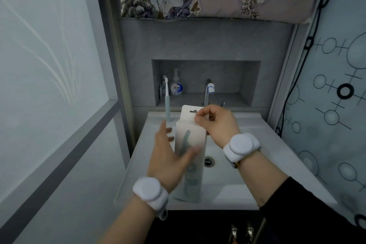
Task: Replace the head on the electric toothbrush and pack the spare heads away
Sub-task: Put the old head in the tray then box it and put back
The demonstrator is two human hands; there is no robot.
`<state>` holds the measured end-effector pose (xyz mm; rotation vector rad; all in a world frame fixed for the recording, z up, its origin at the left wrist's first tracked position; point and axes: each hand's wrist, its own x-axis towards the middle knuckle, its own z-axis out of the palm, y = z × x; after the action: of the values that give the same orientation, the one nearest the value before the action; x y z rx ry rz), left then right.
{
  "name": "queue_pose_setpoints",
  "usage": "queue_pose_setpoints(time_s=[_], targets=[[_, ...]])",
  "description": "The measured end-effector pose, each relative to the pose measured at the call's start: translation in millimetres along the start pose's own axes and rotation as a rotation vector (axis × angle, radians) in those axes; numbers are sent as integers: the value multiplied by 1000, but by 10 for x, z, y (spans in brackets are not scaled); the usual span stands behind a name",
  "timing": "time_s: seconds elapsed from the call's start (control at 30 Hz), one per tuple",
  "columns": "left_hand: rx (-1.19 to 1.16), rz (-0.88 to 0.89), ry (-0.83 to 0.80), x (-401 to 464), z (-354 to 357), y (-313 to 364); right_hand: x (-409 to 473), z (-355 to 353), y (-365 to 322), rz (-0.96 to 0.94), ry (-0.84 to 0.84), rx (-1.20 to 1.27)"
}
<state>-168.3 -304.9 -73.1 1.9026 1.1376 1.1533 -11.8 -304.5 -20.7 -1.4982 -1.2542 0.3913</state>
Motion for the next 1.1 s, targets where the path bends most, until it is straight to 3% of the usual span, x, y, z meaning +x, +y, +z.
queue_pose_setpoints(time_s=[0.13,0.27,0.37,0.47,0.57,0.67,0.8,0.93,1.1], targets=[[105,-160,-94,-273,413,-178,-20,-38,-59,-61,43,-138],[216,-78,-137,-160,441,-227,-21,-284,-161,-127,9,-289],[335,59,-293,71,299,-149,64,-660,-240,-182,-206,-425],[463,161,-460,326,172,-54,66,-912,-215,-309,-522,-950],[613,281,-574,508,200,88,-52,-990,-64,-283,-675,-1228],[792,364,-644,620,292,251,-125,-1033,142,-277,-608,-1272],[860,400,-643,710,481,327,-193,-1150,361,-151,-516,-1131],[719,452,-472,777,601,197,-94,-1427,625,66,-435,-1070],[513,315,-397,958,732,-94,277,-1881,962,400,-236,-875]])
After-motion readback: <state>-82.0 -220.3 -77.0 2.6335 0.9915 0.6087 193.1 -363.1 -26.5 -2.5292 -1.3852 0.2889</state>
